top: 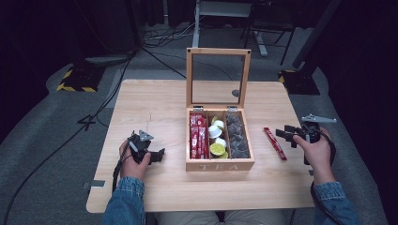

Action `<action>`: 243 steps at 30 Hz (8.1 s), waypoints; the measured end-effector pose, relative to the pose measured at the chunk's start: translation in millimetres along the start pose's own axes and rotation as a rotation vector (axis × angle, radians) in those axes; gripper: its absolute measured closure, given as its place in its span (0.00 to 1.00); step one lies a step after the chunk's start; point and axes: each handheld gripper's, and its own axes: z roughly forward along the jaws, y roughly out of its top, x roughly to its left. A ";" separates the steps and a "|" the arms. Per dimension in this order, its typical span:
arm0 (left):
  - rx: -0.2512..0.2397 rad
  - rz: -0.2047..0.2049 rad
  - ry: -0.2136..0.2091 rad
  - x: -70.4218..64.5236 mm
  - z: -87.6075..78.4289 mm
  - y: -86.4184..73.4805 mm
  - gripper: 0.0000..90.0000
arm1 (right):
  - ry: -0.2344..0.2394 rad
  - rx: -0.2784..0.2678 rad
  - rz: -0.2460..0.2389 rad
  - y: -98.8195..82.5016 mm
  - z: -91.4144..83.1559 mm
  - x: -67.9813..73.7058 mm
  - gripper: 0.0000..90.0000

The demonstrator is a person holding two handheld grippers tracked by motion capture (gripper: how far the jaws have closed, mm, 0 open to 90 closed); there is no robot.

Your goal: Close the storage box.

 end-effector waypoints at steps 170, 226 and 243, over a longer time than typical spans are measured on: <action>0.007 -0.005 0.000 1.4 0.7 0.2 0.07 | 0.244 0.014 -0.399 130.5 -5.5 111.5 0.44; 0.011 -0.016 0.019 -0.5 0.1 0.0 0.07 | 0.256 0.024 -0.333 -4.8 -3.3 119.7 0.43; 0.012 -0.013 0.020 -0.1 1.0 0.9 0.05 | 0.223 0.089 -0.367 -22.5 8.4 121.5 0.43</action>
